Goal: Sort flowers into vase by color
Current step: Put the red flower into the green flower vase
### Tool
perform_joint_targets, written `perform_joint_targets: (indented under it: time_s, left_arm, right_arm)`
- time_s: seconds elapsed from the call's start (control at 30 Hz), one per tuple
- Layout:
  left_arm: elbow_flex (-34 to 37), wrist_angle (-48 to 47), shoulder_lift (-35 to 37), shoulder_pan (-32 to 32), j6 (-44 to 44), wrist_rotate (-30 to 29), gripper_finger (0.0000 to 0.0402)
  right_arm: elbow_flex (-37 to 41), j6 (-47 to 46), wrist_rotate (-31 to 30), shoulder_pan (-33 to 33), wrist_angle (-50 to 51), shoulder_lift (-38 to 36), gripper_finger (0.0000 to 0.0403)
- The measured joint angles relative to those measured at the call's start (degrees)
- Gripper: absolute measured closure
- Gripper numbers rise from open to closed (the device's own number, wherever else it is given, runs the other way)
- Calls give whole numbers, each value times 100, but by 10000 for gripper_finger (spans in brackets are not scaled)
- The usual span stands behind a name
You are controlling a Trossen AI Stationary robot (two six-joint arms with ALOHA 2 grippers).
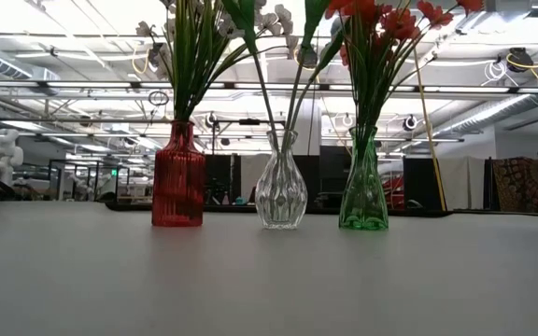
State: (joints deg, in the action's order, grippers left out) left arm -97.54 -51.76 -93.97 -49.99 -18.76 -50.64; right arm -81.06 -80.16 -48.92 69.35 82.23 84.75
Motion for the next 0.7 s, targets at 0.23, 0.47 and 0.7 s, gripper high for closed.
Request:
perform_joint_targets:
  time_s: [0.23, 0.47, 0.7]
  left_arm:
    - [-2, 1725, 244, -285, 1331, -1363, 396]
    - [0, 3960, -209, 351, 2830, -602, 397]
    - [0, 5459, -420, 725, 3630, 615, 397]
  right_arm:
    - [804, 948, -1882, -444, -2238, 13, 206]
    - [815, 6502, -1986, -1558, -7212, 13, 206]
    - [807, 10347, -362, -2026, -11112, 13, 206]
